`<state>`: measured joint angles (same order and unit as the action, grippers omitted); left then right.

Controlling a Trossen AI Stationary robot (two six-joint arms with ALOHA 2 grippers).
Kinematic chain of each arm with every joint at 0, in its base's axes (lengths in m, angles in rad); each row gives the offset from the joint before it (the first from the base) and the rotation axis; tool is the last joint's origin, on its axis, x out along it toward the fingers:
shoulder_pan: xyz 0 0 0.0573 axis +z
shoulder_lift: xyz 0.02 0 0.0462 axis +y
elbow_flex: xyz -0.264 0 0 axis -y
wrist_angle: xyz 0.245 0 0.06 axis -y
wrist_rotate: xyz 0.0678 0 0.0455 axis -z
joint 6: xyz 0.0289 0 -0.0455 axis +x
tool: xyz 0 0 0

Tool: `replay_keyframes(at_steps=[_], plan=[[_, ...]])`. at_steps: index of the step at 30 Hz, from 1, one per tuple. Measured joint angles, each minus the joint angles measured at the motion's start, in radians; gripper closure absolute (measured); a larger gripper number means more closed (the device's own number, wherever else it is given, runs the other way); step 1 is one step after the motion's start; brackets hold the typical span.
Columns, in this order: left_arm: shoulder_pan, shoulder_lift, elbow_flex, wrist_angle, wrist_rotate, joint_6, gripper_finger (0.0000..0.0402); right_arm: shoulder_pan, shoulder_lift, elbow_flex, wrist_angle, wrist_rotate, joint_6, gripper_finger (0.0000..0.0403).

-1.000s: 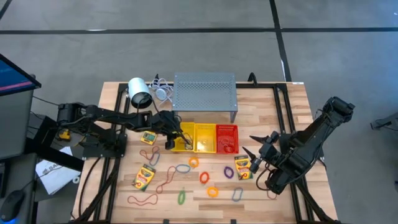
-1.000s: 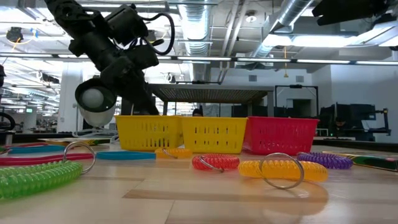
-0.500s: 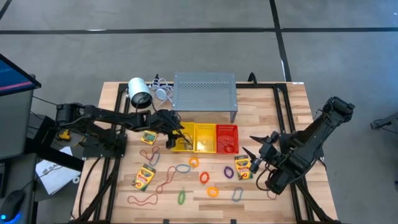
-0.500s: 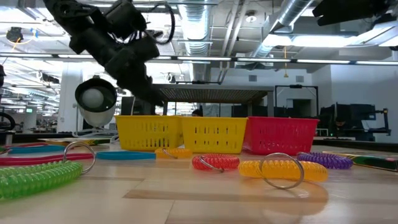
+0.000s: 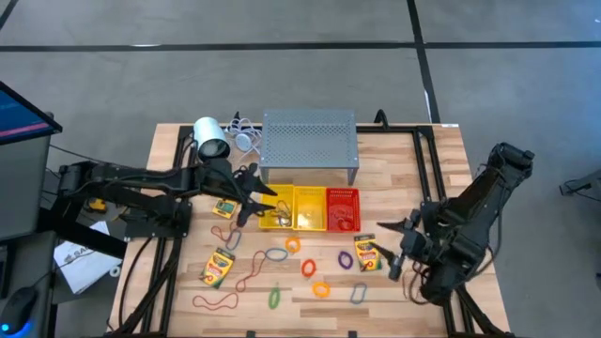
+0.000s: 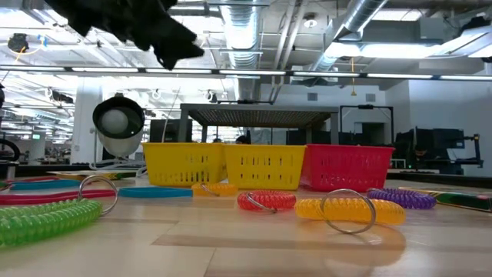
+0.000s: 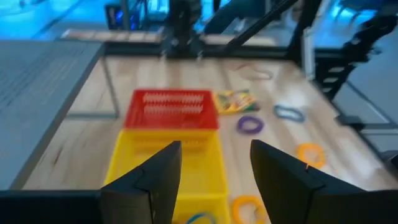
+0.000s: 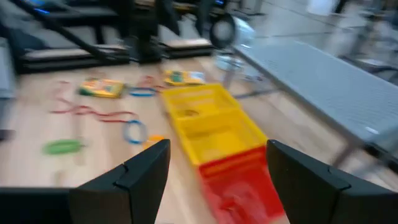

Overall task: Pick & Place Office Desk Supplies
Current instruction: Put the purple spring keychain into the red basket

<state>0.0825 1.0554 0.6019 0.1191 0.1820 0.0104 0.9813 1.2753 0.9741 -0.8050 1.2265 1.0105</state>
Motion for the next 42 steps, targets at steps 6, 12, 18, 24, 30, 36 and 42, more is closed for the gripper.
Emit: replay_keyframes(at_steps=[6, 12, 18, 24, 30, 36, 42], plan=[[-0.084, -0.007, -0.001, 0.029, 0.000, -0.001, 0.0215, 0.007, -0.020, 0.001, 0.259, -0.096, -0.258, 0.0143], [-0.165, 0.000, -0.001, 0.034, 0.000, -0.068, 0.0217, -0.022, -0.010, 0.001, 0.368, -0.163, -0.345, 0.0143], [-0.272, 0.000, -0.001, 0.033, -0.001, -0.136, 0.0220, -0.039, -0.005, 0.001, 0.400, -0.193, -0.282, 0.0143], [-0.388, 0.000, -0.001, 0.054, -0.087, -0.176, 0.0222, -0.139, 0.112, 0.001, 0.636, -0.417, -0.467, 0.0143], [-0.450, 0.000, -0.001, 0.064, -0.160, -0.174, 0.0225, -0.255, 0.248, 0.001, 0.731, -0.712, -0.480, 0.0143], [-0.457, 0.000, -0.001, 0.064, -0.167, -0.174, 0.0225, -0.341, 0.359, 0.028, 0.695, -0.930, -0.418, 0.0143], [-0.457, 0.000, -0.001, 0.063, -0.194, -0.175, 0.0225, -0.405, 0.441, 0.111, 0.390, -1.030, -0.338, 0.0143]])
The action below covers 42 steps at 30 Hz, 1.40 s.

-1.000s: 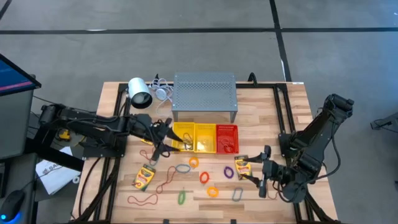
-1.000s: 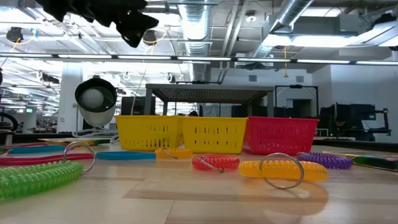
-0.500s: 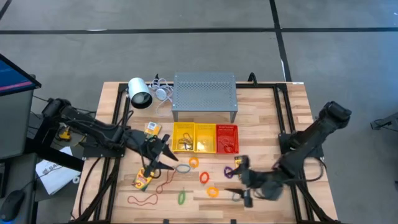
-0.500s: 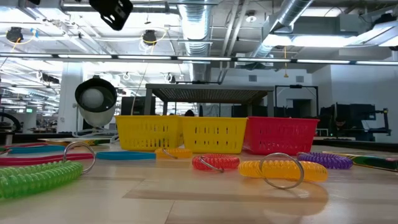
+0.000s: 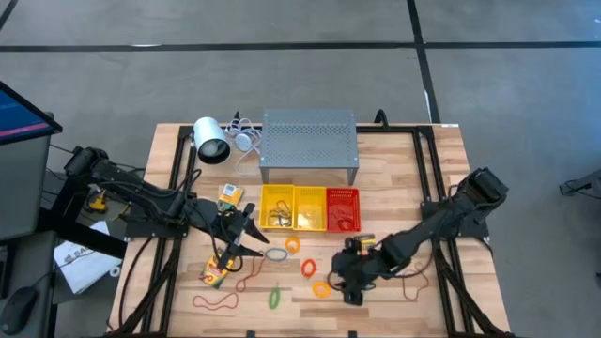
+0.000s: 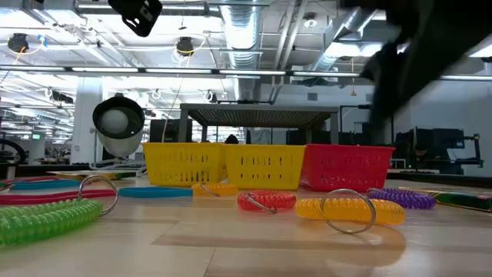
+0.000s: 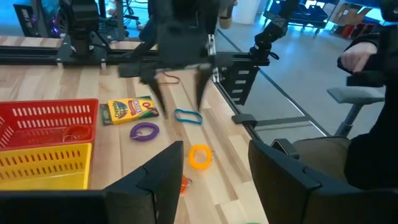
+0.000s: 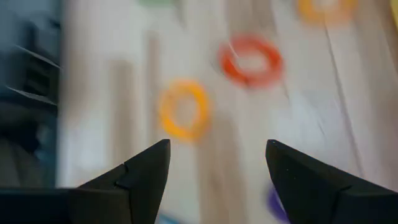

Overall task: Pick & Place Office Desk Supplies
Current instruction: Put the purple spring keychain into the red basket

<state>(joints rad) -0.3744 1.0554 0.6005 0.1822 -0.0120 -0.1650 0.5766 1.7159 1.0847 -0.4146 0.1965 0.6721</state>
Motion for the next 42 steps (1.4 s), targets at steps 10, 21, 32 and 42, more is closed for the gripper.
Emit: replay_keyframes(at_steps=[10, 21, 32, 42], plan=[[0.000, 0.000, -0.078, 0.040, -0.003, -0.011, 0.0225, -0.033, 0.083, 0.026, -0.114, -0.043, 0.061, 0.0143], [0.000, 0.000, -0.131, 0.124, -0.007, -0.027, 0.0225, -0.050, 0.092, 0.024, -0.176, -0.032, 0.099, 0.0143], [0.000, 0.000, -0.132, 0.135, -0.007, -0.027, 0.0225, -0.055, 0.123, 0.024, -0.167, -0.035, 0.119, 0.0143], [0.000, 0.000, -0.133, 0.157, -0.007, -0.027, 0.0225, -0.051, 0.154, 0.016, -0.156, -0.042, 0.141, 0.0143]])
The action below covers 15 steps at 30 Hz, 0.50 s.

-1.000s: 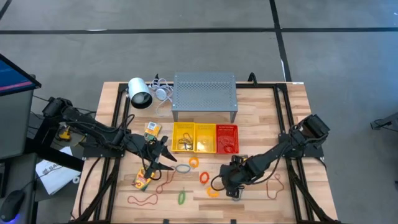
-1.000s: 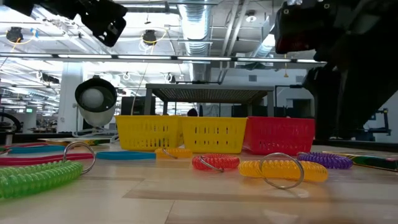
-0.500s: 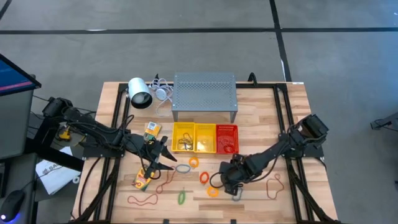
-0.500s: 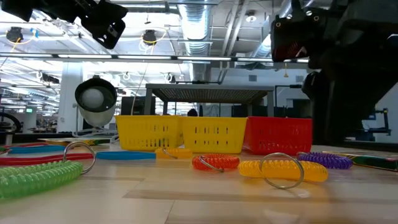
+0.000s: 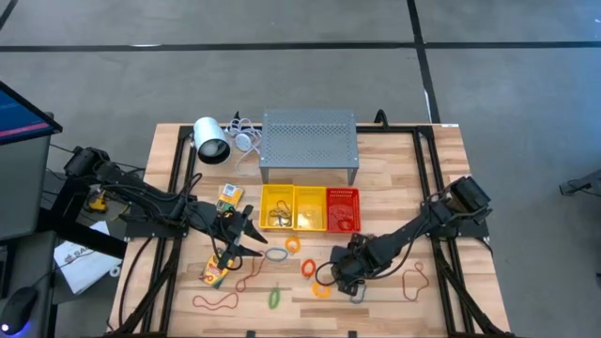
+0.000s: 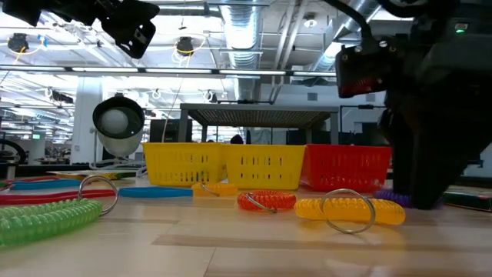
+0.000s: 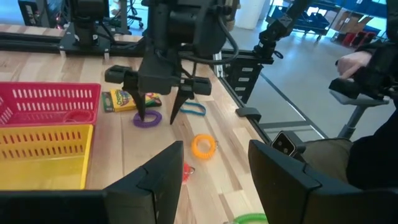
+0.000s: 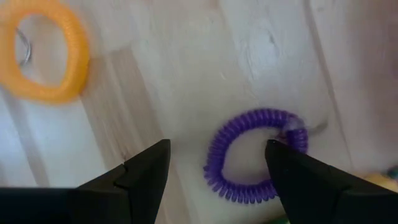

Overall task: Pick & Place Office Desk Supplies
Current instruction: Put the purple spring keychain into the red basket

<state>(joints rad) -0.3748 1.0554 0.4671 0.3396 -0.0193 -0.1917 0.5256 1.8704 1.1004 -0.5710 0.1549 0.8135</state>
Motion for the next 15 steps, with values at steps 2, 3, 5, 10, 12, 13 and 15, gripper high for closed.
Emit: replay_keyframes(at_steps=[2, 3, 5, 10, 12, 13, 15], plan=[[0.000, 0.000, 0.000, -0.003, 0.000, 0.000, 0.0225, 0.001, 0.011, 0.000, 0.004, 0.009, 0.007, 0.0143], [0.000, 0.000, 0.000, -0.003, 0.000, 0.000, 0.0225, 0.002, 0.011, 0.000, 0.001, 0.012, 0.007, 0.0143], [0.000, 0.000, 0.000, -0.003, 0.000, 0.000, 0.0225, 0.005, 0.012, -0.001, 0.002, 0.010, 0.014, 0.0143], [0.000, 0.000, 0.000, -0.005, 0.000, 0.000, 0.0225, 0.004, 0.011, -0.004, 0.003, 0.011, 0.025, 0.0145], [0.000, 0.000, 0.000, -0.001, 0.000, 0.000, 0.0225, 0.005, 0.011, -0.005, 0.004, 0.011, 0.025, 0.0152], [0.000, 0.000, 0.000, -0.002, 0.000, 0.000, 0.0225, 0.005, 0.012, -0.005, 0.003, 0.012, 0.025, 0.0157], [0.000, 0.000, 0.000, -0.002, 0.000, 0.000, 0.0225, 0.005, 0.012, -0.006, 0.002, 0.011, 0.025, 0.0172]])
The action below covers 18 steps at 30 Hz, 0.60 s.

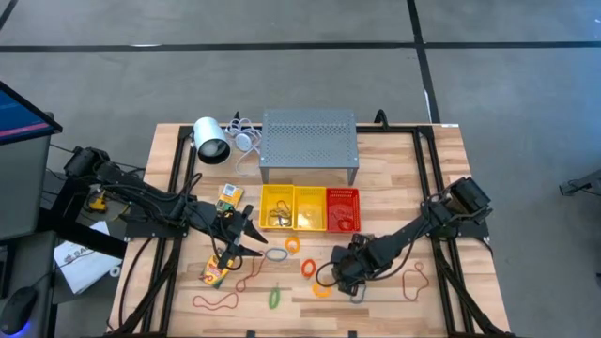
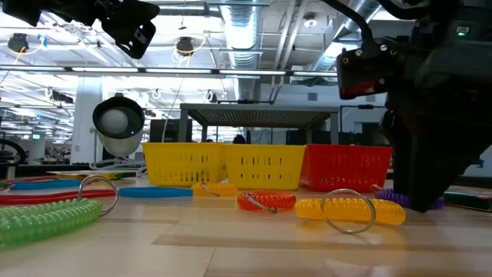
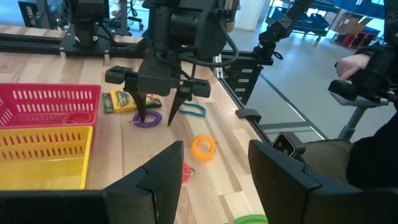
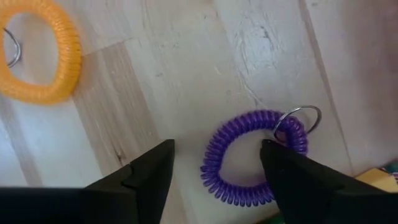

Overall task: Pick & Place Office Desk Supplies
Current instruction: Put the purple spring keychain into the red basket

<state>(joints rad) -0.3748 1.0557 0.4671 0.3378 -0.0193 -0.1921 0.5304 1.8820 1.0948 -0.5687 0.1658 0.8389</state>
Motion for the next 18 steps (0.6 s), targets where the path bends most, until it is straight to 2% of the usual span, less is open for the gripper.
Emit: replay_keyframes(at_steps=[7, 18], plan=[[0.000, 0.000, 0.000, 0.000, 0.000, 0.000, 0.0225, -0.001, 0.001, -0.001, -0.009, 0.000, 0.003, 0.0245], [0.000, 0.000, 0.000, -0.001, 0.000, 0.000, 0.0225, -0.001, 0.002, -0.001, 0.002, -0.009, 0.003, 0.0383]])
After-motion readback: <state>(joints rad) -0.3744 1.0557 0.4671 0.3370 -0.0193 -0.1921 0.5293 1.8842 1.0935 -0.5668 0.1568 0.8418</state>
